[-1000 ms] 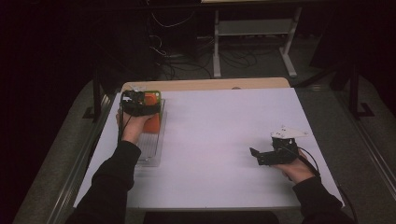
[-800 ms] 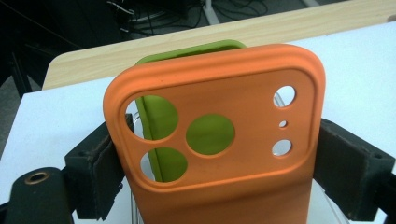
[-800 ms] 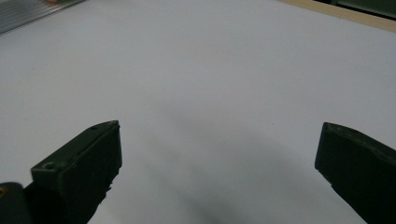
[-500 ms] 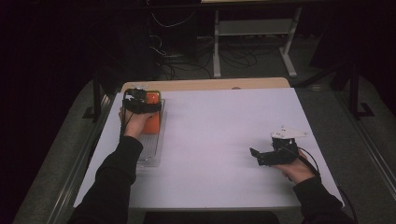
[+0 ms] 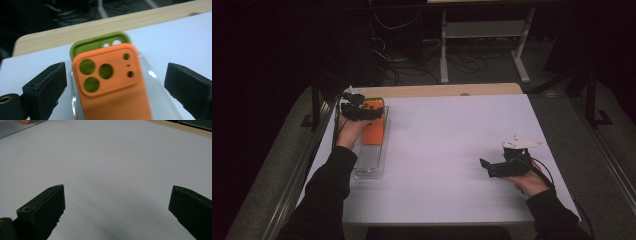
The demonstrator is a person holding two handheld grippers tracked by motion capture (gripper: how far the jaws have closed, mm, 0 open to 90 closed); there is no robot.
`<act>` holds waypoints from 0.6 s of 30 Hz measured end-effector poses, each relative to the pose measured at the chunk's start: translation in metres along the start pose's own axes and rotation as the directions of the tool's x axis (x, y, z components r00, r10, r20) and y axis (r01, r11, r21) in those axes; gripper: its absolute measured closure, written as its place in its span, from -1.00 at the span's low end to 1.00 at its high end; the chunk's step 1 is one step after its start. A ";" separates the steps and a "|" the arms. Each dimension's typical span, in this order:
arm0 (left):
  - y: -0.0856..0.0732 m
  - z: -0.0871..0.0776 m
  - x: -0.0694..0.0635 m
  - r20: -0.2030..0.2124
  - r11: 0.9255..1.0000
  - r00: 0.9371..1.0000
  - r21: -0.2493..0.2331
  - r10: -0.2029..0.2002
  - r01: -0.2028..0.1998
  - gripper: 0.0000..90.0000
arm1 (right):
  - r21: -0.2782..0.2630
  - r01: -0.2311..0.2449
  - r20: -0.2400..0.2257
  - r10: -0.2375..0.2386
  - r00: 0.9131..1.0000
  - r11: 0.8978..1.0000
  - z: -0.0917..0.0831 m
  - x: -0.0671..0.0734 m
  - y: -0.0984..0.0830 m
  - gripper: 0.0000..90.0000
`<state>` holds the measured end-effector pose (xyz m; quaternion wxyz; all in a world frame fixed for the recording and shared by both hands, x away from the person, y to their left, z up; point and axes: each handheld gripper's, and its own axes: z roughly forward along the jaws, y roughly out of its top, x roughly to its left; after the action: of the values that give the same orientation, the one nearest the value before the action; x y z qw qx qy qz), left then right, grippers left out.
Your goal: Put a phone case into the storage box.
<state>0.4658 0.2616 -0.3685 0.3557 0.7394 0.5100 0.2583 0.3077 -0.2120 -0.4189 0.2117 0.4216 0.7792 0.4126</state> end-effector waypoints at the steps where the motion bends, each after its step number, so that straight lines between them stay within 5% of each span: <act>1: 0.000 -0.003 0.000 0.028 1.000 1.000 -0.009 -0.005 0.005 -0.92 | 0.000 0.001 0.001 -0.001 1.000 1.000 0.000 0.000 0.000 -1.00; 7: 0.000 -0.026 -0.006 0.164 0.997 0.984 -0.027 0.073 -0.070 -0.95 | 0.004 0.005 -0.003 -0.005 1.000 1.000 0.000 0.001 0.000 -1.00; 18: -0.018 -0.058 -0.023 0.341 0.987 0.926 -0.066 0.160 -0.146 -1.00 | 0.017 0.062 -0.035 -0.062 0.997 0.998 -0.001 0.006 0.000 -1.00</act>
<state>0.4046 0.2593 -0.3478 0.4329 0.8035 0.3752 0.1617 0.3036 -0.2074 -0.4182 0.2072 0.3920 0.7991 0.4060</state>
